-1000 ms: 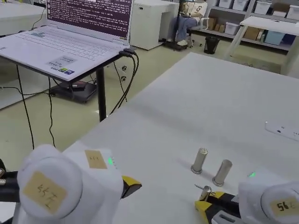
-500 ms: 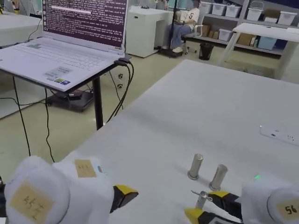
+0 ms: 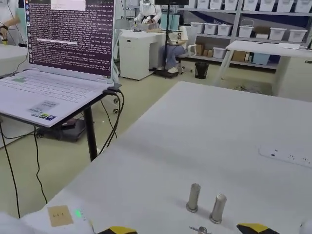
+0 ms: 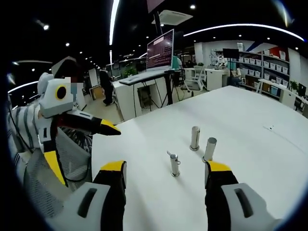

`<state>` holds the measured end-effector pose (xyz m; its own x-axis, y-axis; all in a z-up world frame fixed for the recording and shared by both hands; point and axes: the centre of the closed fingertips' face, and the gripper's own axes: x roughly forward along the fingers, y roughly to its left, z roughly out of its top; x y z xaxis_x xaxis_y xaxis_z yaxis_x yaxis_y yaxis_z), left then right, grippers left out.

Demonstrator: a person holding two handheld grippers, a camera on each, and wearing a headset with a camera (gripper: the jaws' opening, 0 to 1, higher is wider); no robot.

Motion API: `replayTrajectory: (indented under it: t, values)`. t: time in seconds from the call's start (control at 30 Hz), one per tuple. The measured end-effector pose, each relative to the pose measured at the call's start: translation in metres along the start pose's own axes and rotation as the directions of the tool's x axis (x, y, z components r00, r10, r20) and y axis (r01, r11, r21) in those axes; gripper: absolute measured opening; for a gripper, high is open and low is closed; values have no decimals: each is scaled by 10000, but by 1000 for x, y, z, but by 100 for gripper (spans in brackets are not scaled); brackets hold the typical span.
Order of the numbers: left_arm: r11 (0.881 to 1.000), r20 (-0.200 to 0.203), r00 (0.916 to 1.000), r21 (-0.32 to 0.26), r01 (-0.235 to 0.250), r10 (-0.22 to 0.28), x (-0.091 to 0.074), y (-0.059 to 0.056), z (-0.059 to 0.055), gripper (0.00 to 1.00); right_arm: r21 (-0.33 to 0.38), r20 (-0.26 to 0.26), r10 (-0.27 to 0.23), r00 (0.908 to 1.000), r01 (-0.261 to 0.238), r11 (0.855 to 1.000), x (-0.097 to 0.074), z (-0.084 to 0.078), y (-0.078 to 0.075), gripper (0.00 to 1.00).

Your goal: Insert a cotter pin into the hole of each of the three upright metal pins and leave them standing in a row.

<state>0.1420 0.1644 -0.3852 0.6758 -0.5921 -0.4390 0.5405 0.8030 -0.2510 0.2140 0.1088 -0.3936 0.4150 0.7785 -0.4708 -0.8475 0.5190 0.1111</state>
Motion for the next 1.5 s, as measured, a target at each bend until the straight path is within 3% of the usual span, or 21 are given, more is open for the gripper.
replayTrajectory:
  t: [0.1, 0.27, 0.6, 0.77, 0.93, 1.0, 1.07, 1.1, 1.17, 1.5]
  values:
    - [9998, 231, 9997, -212, -2, 7, 1, -1, 6, 95, 125, 65, -78, 9999, 77, 9999, -17, 4, 1, 68]
    - [9994, 216, 9997, -321, -117, 124, 4, 0, 9, 95, 271, -28, -203, 9998, 204, 9994, -36, 0, 4, 74]
    - [9993, 347, 9994, -377, -34, 47, 10, -1, 21, 95, 783, -344, -577, 9977, 603, 9951, -61, -13, 7, 85]
    - [9991, 357, 9993, -394, 138, -124, 14, -2, 25, 95, 987, -766, -1025, 9918, 1098, 9890, -76, -25, -2, 89]
    - [9988, 299, 9993, -445, 219, -205, 18, 0, 24, 95, 1500, -698, -1444, 9870, 1535, 9767, -92, -31, -14, 93]
    - [9987, 236, 9995, -467, 223, -212, 20, 3, 23, 95, 1675, -712, -1571, 9850, 1670, 9716, -97, -34, -18, 95]
    - [9988, 179, 9996, -430, 232, -225, 21, 7, 23, 95, 1976, -935, -2037, 9746, 2187, 9556, -103, -39, -26, 98]
    - [9989, 153, 9996, -400, 261, -255, 22, 7, 23, 95, 1884, -940, -1922, 9768, 2070, 9600, -103, -40, -26, 98]
    - [9991, 13, 9996, -318, 286, -286, 24, 11, 24, 94, 1908, -1288, -2149, 9681, 2369, 9526, -109, -47, -30, 98]
    - [9997, -21, 10000, 235, -1, 2, 27, 45, 44, 94, 2358, -1266, -2320, 9644, 2564, 9374, -118, -52, -29, 98]
